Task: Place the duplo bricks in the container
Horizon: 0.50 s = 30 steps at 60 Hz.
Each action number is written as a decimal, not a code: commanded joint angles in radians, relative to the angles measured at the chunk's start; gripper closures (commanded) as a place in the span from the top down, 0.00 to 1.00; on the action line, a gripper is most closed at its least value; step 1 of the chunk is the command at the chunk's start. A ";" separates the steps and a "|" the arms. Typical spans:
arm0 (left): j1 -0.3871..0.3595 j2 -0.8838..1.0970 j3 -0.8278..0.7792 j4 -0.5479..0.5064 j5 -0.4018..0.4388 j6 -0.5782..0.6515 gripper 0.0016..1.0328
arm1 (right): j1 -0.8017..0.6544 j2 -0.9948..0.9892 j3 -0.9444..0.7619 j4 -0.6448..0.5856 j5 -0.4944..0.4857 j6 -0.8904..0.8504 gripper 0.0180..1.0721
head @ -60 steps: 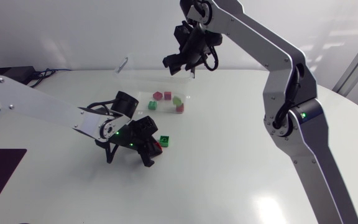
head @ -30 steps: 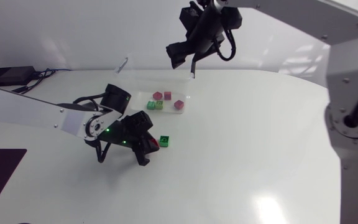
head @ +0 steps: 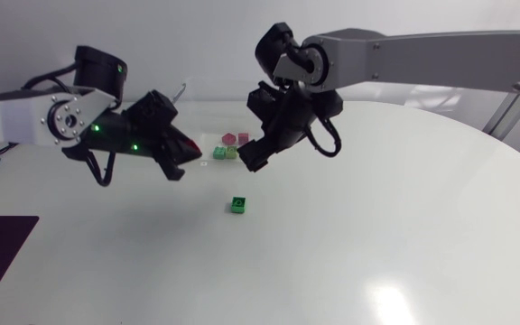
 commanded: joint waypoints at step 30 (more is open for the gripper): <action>0.060 0.406 0.586 0.044 -0.020 -0.134 0.28 | 0.101 0.173 -0.047 0.095 -0.015 -0.193 0.95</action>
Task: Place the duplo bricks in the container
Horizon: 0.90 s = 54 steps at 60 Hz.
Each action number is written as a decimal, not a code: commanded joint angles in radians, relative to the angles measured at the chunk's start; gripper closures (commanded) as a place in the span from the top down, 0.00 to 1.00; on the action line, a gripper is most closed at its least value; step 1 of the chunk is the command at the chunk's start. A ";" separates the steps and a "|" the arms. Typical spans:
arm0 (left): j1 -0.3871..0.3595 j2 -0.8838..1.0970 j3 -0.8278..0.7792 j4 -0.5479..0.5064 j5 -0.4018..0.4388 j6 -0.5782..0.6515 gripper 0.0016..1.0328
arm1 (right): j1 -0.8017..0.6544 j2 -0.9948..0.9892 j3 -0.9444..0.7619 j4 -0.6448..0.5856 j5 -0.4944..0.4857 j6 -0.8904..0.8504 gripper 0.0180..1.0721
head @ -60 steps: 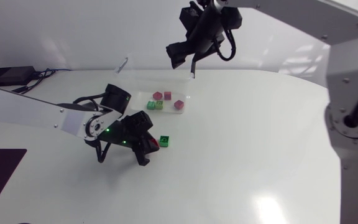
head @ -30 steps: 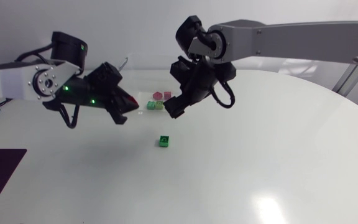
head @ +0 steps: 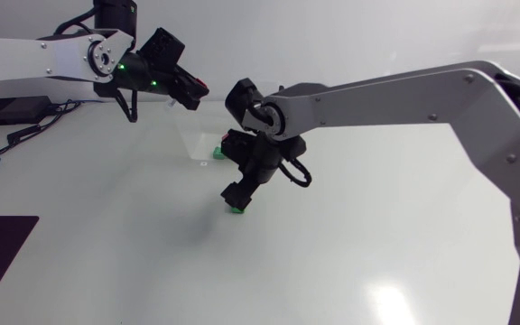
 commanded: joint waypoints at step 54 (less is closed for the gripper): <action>0.020 0.521 0.645 -0.172 -0.104 -0.089 0.80 | 0.003 0.250 0.241 -0.165 -0.067 -0.080 0.95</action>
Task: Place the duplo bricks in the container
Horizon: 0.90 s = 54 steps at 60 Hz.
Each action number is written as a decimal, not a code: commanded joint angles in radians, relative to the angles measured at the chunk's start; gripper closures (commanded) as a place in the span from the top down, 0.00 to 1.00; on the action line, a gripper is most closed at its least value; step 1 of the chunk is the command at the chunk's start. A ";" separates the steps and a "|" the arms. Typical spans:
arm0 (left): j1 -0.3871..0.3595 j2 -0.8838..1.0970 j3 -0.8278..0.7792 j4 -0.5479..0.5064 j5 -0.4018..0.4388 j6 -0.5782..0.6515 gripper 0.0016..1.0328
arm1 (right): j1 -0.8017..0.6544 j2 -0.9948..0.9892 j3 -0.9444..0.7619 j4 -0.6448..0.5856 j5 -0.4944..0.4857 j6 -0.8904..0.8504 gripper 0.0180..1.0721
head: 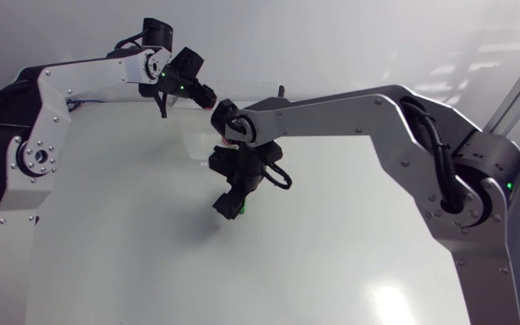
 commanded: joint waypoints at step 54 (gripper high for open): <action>0.048 -0.659 -0.625 0.161 0.001 -0.034 0.92 | -0.006 0.074 0.058 -0.054 -0.016 -0.005 0.41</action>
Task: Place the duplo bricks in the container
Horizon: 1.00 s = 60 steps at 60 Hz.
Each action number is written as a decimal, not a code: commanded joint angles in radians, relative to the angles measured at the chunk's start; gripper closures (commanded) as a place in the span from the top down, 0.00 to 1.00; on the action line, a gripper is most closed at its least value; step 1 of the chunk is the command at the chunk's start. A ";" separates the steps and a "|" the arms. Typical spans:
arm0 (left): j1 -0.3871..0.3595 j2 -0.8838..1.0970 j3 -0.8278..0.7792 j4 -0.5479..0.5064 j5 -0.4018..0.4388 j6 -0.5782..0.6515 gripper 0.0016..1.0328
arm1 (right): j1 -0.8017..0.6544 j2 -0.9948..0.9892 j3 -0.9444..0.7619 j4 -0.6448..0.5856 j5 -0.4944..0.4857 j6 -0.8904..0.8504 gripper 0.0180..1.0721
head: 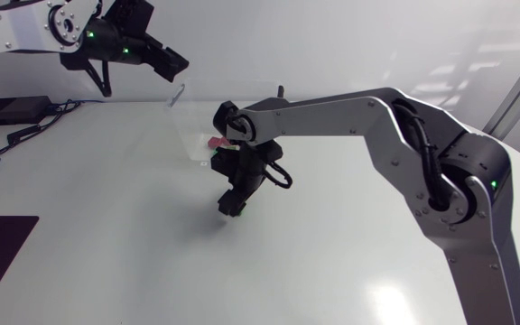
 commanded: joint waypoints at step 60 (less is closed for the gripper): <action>0.054 -0.487 -0.674 0.127 0.035 0.014 0.92 | -0.072 -0.232 0.084 -0.026 0.000 0.098 0.28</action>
